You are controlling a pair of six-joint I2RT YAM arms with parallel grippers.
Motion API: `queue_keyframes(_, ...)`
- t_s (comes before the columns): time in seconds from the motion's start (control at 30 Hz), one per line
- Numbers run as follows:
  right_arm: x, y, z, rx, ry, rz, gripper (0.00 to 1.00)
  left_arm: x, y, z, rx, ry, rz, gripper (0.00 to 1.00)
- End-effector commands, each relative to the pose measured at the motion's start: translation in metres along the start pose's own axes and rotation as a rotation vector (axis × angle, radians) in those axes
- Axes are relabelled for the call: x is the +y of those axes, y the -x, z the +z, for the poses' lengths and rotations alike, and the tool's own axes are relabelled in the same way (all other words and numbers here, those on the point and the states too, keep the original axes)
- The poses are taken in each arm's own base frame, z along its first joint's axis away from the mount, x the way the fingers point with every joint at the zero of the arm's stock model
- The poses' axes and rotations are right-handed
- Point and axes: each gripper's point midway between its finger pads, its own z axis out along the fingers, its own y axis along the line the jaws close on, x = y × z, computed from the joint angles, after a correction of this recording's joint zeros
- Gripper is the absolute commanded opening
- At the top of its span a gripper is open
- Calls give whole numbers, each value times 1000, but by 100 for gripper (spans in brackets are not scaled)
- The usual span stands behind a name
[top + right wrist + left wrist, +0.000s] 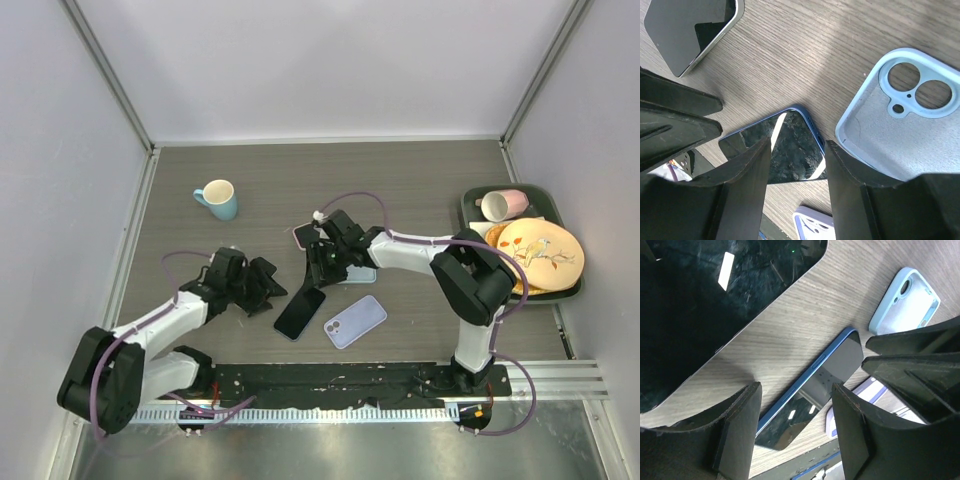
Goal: Put the phone into the phone case
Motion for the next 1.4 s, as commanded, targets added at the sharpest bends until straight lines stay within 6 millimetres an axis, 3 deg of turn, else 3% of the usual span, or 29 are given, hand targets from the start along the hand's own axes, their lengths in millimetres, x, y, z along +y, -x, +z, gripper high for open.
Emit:
queue_keyframes(0.0,6,10,-17,-38,7,-25,53,1,-3,-20,5,13,66,62)
queue_keyframes(0.17,-4,3,-11,-23,-21,-22,53,33,-20,-52,8,118,74,62)
queue_keyframes(0.23,-5,2,-10,-25,-22,-25,53,25,-32,-51,32,58,26,62)
queue_keyframes(0.43,-4,-4,-6,-11,8,-4,53,43,-63,-35,114,62,2,62)
queue_keyframes(0.6,-9,-13,-8,-1,2,3,53,37,-69,-19,130,19,-17,62)
queue_keyframes(0.83,-13,-32,-13,19,20,12,53,18,-49,0,51,-16,-2,63)
queue_keyframes(1.13,-14,-45,-36,-23,29,26,53,-17,-13,8,-26,6,88,65)
queue_keyframes(1.37,-22,-45,-33,-36,1,25,53,-4,-11,4,5,114,162,65)
